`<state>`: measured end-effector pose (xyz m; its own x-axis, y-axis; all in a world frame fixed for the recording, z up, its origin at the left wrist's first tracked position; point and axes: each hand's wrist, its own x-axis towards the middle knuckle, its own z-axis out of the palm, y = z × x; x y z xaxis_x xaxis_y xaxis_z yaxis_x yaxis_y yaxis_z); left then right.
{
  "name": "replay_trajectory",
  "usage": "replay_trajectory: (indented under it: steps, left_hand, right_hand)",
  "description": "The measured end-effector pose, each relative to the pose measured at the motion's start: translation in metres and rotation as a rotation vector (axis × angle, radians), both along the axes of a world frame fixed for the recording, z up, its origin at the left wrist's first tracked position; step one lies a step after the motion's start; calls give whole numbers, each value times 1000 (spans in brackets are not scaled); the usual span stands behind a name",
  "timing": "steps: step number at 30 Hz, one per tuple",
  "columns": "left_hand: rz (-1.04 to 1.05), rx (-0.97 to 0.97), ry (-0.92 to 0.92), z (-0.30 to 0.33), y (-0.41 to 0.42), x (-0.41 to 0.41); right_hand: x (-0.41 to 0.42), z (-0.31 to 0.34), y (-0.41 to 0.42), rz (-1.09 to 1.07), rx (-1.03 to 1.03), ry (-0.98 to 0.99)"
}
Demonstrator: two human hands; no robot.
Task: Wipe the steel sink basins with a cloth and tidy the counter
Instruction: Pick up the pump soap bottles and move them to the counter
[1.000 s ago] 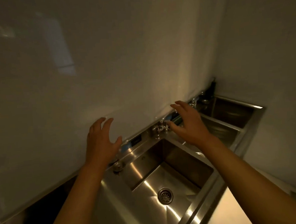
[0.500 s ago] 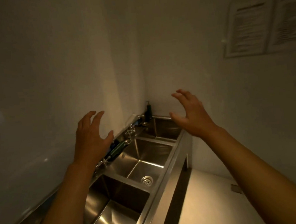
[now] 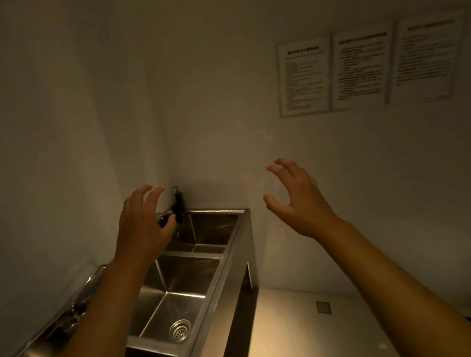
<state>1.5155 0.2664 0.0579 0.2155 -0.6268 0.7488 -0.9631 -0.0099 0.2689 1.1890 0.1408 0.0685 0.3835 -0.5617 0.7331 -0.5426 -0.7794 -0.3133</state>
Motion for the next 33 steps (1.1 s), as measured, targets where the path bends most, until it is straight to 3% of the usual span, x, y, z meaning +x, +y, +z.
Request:
replay_trajectory:
  steps: [11,23,33]
  left_hand:
    - [50,10,42,-38,-82,48]
    - [236,57,206,-105,-199,197]
    - [320,75,287,-119,-235,270]
  right_hand:
    - [29,-9,-89,-2,6,49]
    - [185,-34,-255,92,86,139]
    - [293,-48,-326,246,104,197]
